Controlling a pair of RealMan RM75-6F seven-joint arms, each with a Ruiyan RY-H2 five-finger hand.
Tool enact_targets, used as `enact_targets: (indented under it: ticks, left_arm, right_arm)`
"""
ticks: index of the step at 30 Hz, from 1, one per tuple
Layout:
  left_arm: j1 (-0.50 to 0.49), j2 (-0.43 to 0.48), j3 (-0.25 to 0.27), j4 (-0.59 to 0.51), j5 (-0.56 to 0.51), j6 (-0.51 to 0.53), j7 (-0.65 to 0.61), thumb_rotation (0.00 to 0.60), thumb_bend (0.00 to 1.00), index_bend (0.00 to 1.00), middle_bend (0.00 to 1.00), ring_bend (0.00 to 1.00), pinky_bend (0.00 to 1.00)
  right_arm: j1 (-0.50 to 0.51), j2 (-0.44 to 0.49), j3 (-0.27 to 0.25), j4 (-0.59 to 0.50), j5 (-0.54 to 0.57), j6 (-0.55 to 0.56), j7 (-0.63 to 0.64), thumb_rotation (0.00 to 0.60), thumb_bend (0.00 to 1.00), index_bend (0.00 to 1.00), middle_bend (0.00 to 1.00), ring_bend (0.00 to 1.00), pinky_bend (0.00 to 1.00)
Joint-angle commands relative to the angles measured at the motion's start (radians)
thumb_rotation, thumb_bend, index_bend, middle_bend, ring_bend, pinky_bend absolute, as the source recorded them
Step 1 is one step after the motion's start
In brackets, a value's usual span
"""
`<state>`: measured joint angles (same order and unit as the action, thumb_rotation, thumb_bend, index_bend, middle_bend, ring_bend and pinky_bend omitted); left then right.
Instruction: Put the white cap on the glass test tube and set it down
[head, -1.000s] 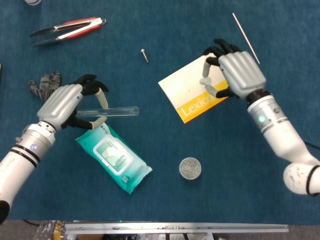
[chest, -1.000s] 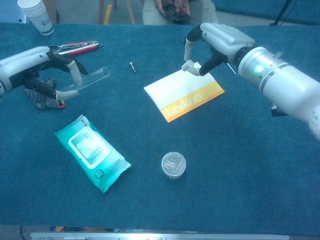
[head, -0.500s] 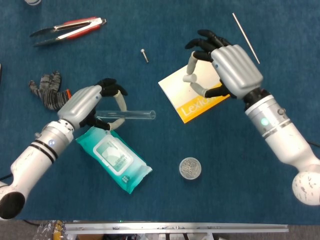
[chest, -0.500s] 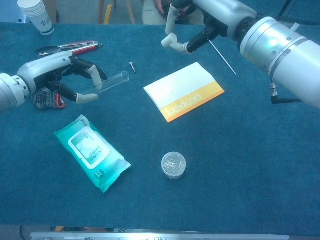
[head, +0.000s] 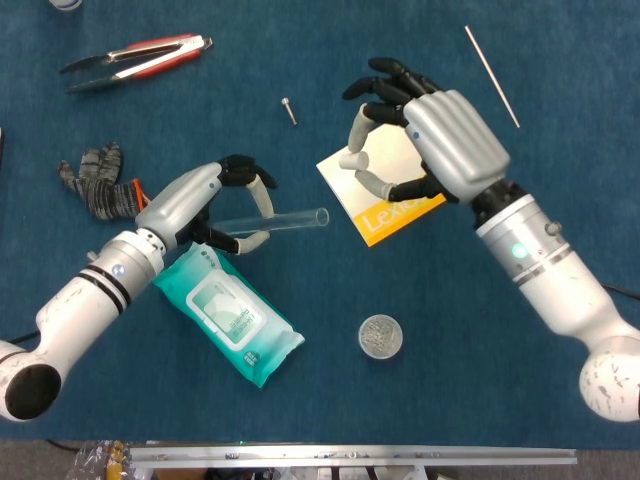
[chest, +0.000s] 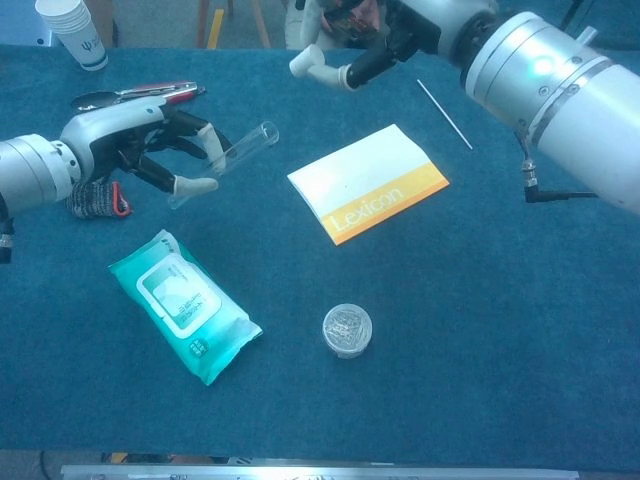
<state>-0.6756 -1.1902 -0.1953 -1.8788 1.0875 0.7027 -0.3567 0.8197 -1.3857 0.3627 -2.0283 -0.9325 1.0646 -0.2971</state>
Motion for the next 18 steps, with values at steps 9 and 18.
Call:
enact_targets:
  ticks: [9, 18]
  left_arm:
    - [-0.023, -0.010, -0.023, 0.024, -0.025, -0.048, -0.058, 0.600, 0.30, 0.57, 0.27, 0.09, 0.14]
    - [-0.021, -0.004, -0.043, 0.040, -0.014, -0.078, -0.124, 0.600, 0.30, 0.57, 0.27, 0.09, 0.14]
  right_arm:
    - [0.020, -0.027, -0.014, -0.011, 0.002, 0.008, 0.016, 0.600, 0.33, 0.63, 0.28, 0.09, 0.19]
    - [0.032, -0.039, -0.022, -0.024, 0.002, 0.018, 0.017, 0.600, 0.33, 0.63, 0.28, 0.09, 0.19]
